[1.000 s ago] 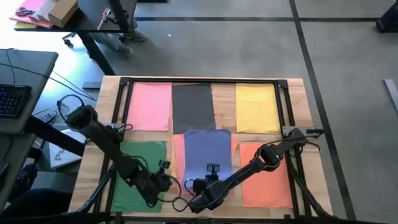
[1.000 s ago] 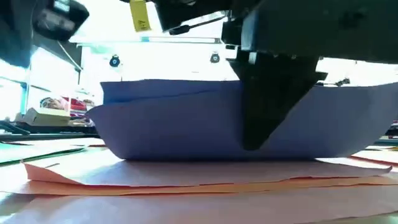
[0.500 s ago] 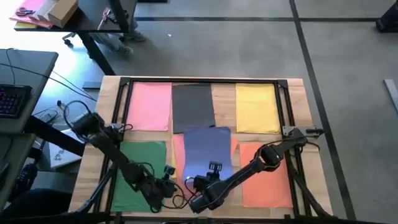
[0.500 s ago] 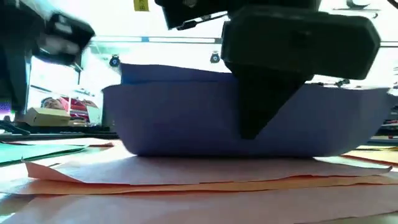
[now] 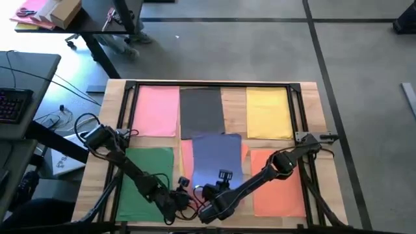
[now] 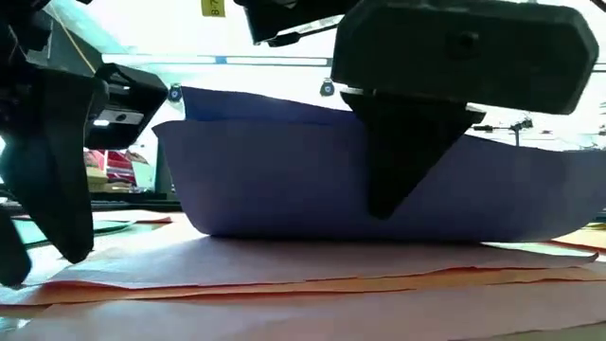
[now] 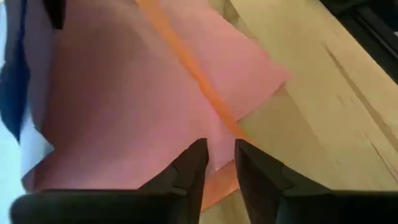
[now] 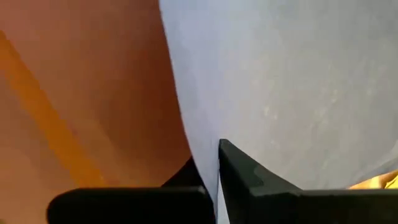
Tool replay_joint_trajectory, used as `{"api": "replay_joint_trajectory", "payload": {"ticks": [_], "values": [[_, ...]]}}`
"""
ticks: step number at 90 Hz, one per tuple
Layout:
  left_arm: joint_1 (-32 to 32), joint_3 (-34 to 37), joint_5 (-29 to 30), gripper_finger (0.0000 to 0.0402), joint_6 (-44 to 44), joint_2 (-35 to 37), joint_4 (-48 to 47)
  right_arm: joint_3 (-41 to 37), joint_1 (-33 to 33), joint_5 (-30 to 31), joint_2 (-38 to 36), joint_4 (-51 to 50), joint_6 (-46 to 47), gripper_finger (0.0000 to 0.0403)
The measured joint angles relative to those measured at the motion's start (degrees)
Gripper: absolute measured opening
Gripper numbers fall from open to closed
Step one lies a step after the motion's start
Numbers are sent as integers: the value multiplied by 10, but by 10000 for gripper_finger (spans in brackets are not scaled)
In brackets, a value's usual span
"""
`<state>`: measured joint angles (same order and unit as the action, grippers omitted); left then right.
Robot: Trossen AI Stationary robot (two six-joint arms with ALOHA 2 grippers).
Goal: Organize paper
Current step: Stack the pink color paper on top of the other pink color paper
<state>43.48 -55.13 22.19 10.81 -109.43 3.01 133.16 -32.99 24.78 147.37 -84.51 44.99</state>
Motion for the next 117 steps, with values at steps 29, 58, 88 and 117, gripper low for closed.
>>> {"api": "replay_joint_trajectory", "payload": {"ticks": [29, 58, 88, 117], "values": [[-8, -2, -17, 115, -5, -15, 13, 0, 0, 0, 0, 3, 0, 0], [-17, -1, 13, 114, -5, -19, 26, 0, 0, 0, 0, 6, -3, 0], [-43, -10, -40, 72, 35, -19, 22, 0, 0, -4, 0, 14, -5, 0], [-61, -11, -31, 71, 42, 7, 7, 0, 0, -10, 0, 18, -4, 0]]}}
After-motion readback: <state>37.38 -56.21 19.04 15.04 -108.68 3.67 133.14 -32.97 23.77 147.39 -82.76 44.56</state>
